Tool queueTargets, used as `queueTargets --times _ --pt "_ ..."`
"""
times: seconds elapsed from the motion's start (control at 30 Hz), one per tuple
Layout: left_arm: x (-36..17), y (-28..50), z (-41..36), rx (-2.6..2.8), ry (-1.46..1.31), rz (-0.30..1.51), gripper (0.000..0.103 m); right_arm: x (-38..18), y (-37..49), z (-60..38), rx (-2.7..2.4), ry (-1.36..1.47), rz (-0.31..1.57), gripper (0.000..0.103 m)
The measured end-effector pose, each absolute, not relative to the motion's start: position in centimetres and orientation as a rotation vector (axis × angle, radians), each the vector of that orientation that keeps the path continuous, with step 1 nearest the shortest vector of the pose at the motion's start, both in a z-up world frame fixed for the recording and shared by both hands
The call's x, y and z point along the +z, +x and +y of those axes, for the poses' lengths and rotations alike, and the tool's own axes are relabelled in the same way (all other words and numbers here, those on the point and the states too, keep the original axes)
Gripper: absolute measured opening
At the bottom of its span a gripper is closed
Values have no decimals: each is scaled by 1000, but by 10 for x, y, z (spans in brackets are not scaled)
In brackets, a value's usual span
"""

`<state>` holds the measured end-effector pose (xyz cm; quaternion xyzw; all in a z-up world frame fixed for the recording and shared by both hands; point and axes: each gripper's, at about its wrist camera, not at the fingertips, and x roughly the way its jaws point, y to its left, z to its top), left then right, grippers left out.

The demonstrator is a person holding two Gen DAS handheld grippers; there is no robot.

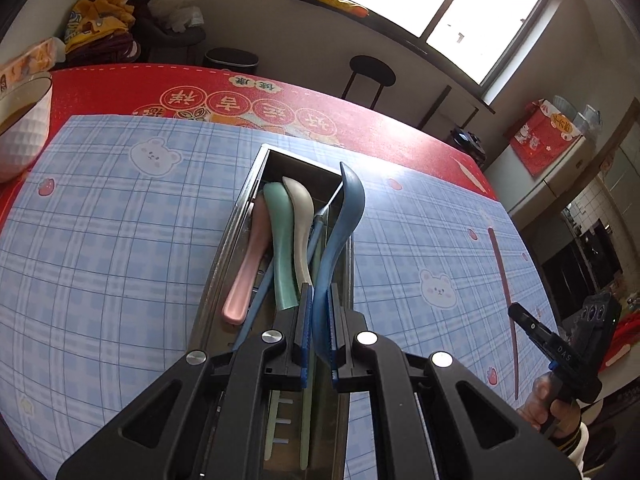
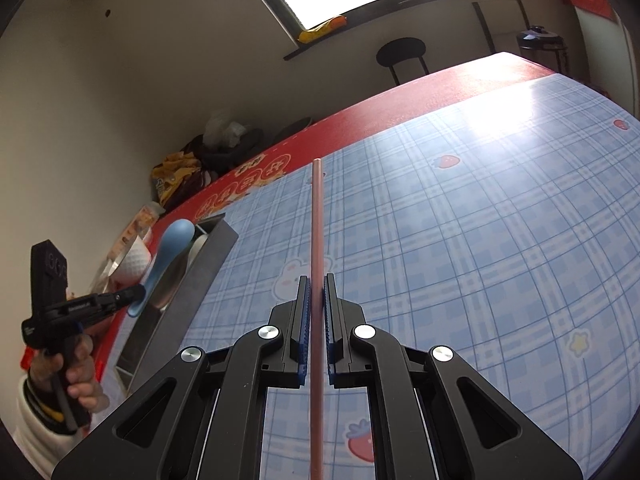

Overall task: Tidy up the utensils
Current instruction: 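Lower the blue spoon into the steel tray with the left tool and release, then lower the pink chopstick into the steel tray with the right tool and release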

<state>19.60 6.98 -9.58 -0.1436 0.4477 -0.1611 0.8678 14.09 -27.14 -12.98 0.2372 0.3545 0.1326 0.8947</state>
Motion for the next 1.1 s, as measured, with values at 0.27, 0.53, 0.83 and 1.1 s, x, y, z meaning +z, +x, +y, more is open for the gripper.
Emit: queueTargets --times 0.27,0.53,0.83,1.1 --pt "-114 217 77 -290 -451 998 7 -138 144 -275 258 502 755 6" --pt "-112 222 64 -267 -441 1007 7 -144 140 -281 262 517 769 6" --pt "-79 197 51 -319 -206 872 30 -135 138 -267 298 558 786 6" --pt "-69 148 75 -284 16 684 62 -120 142 -226 344 588 804 6"
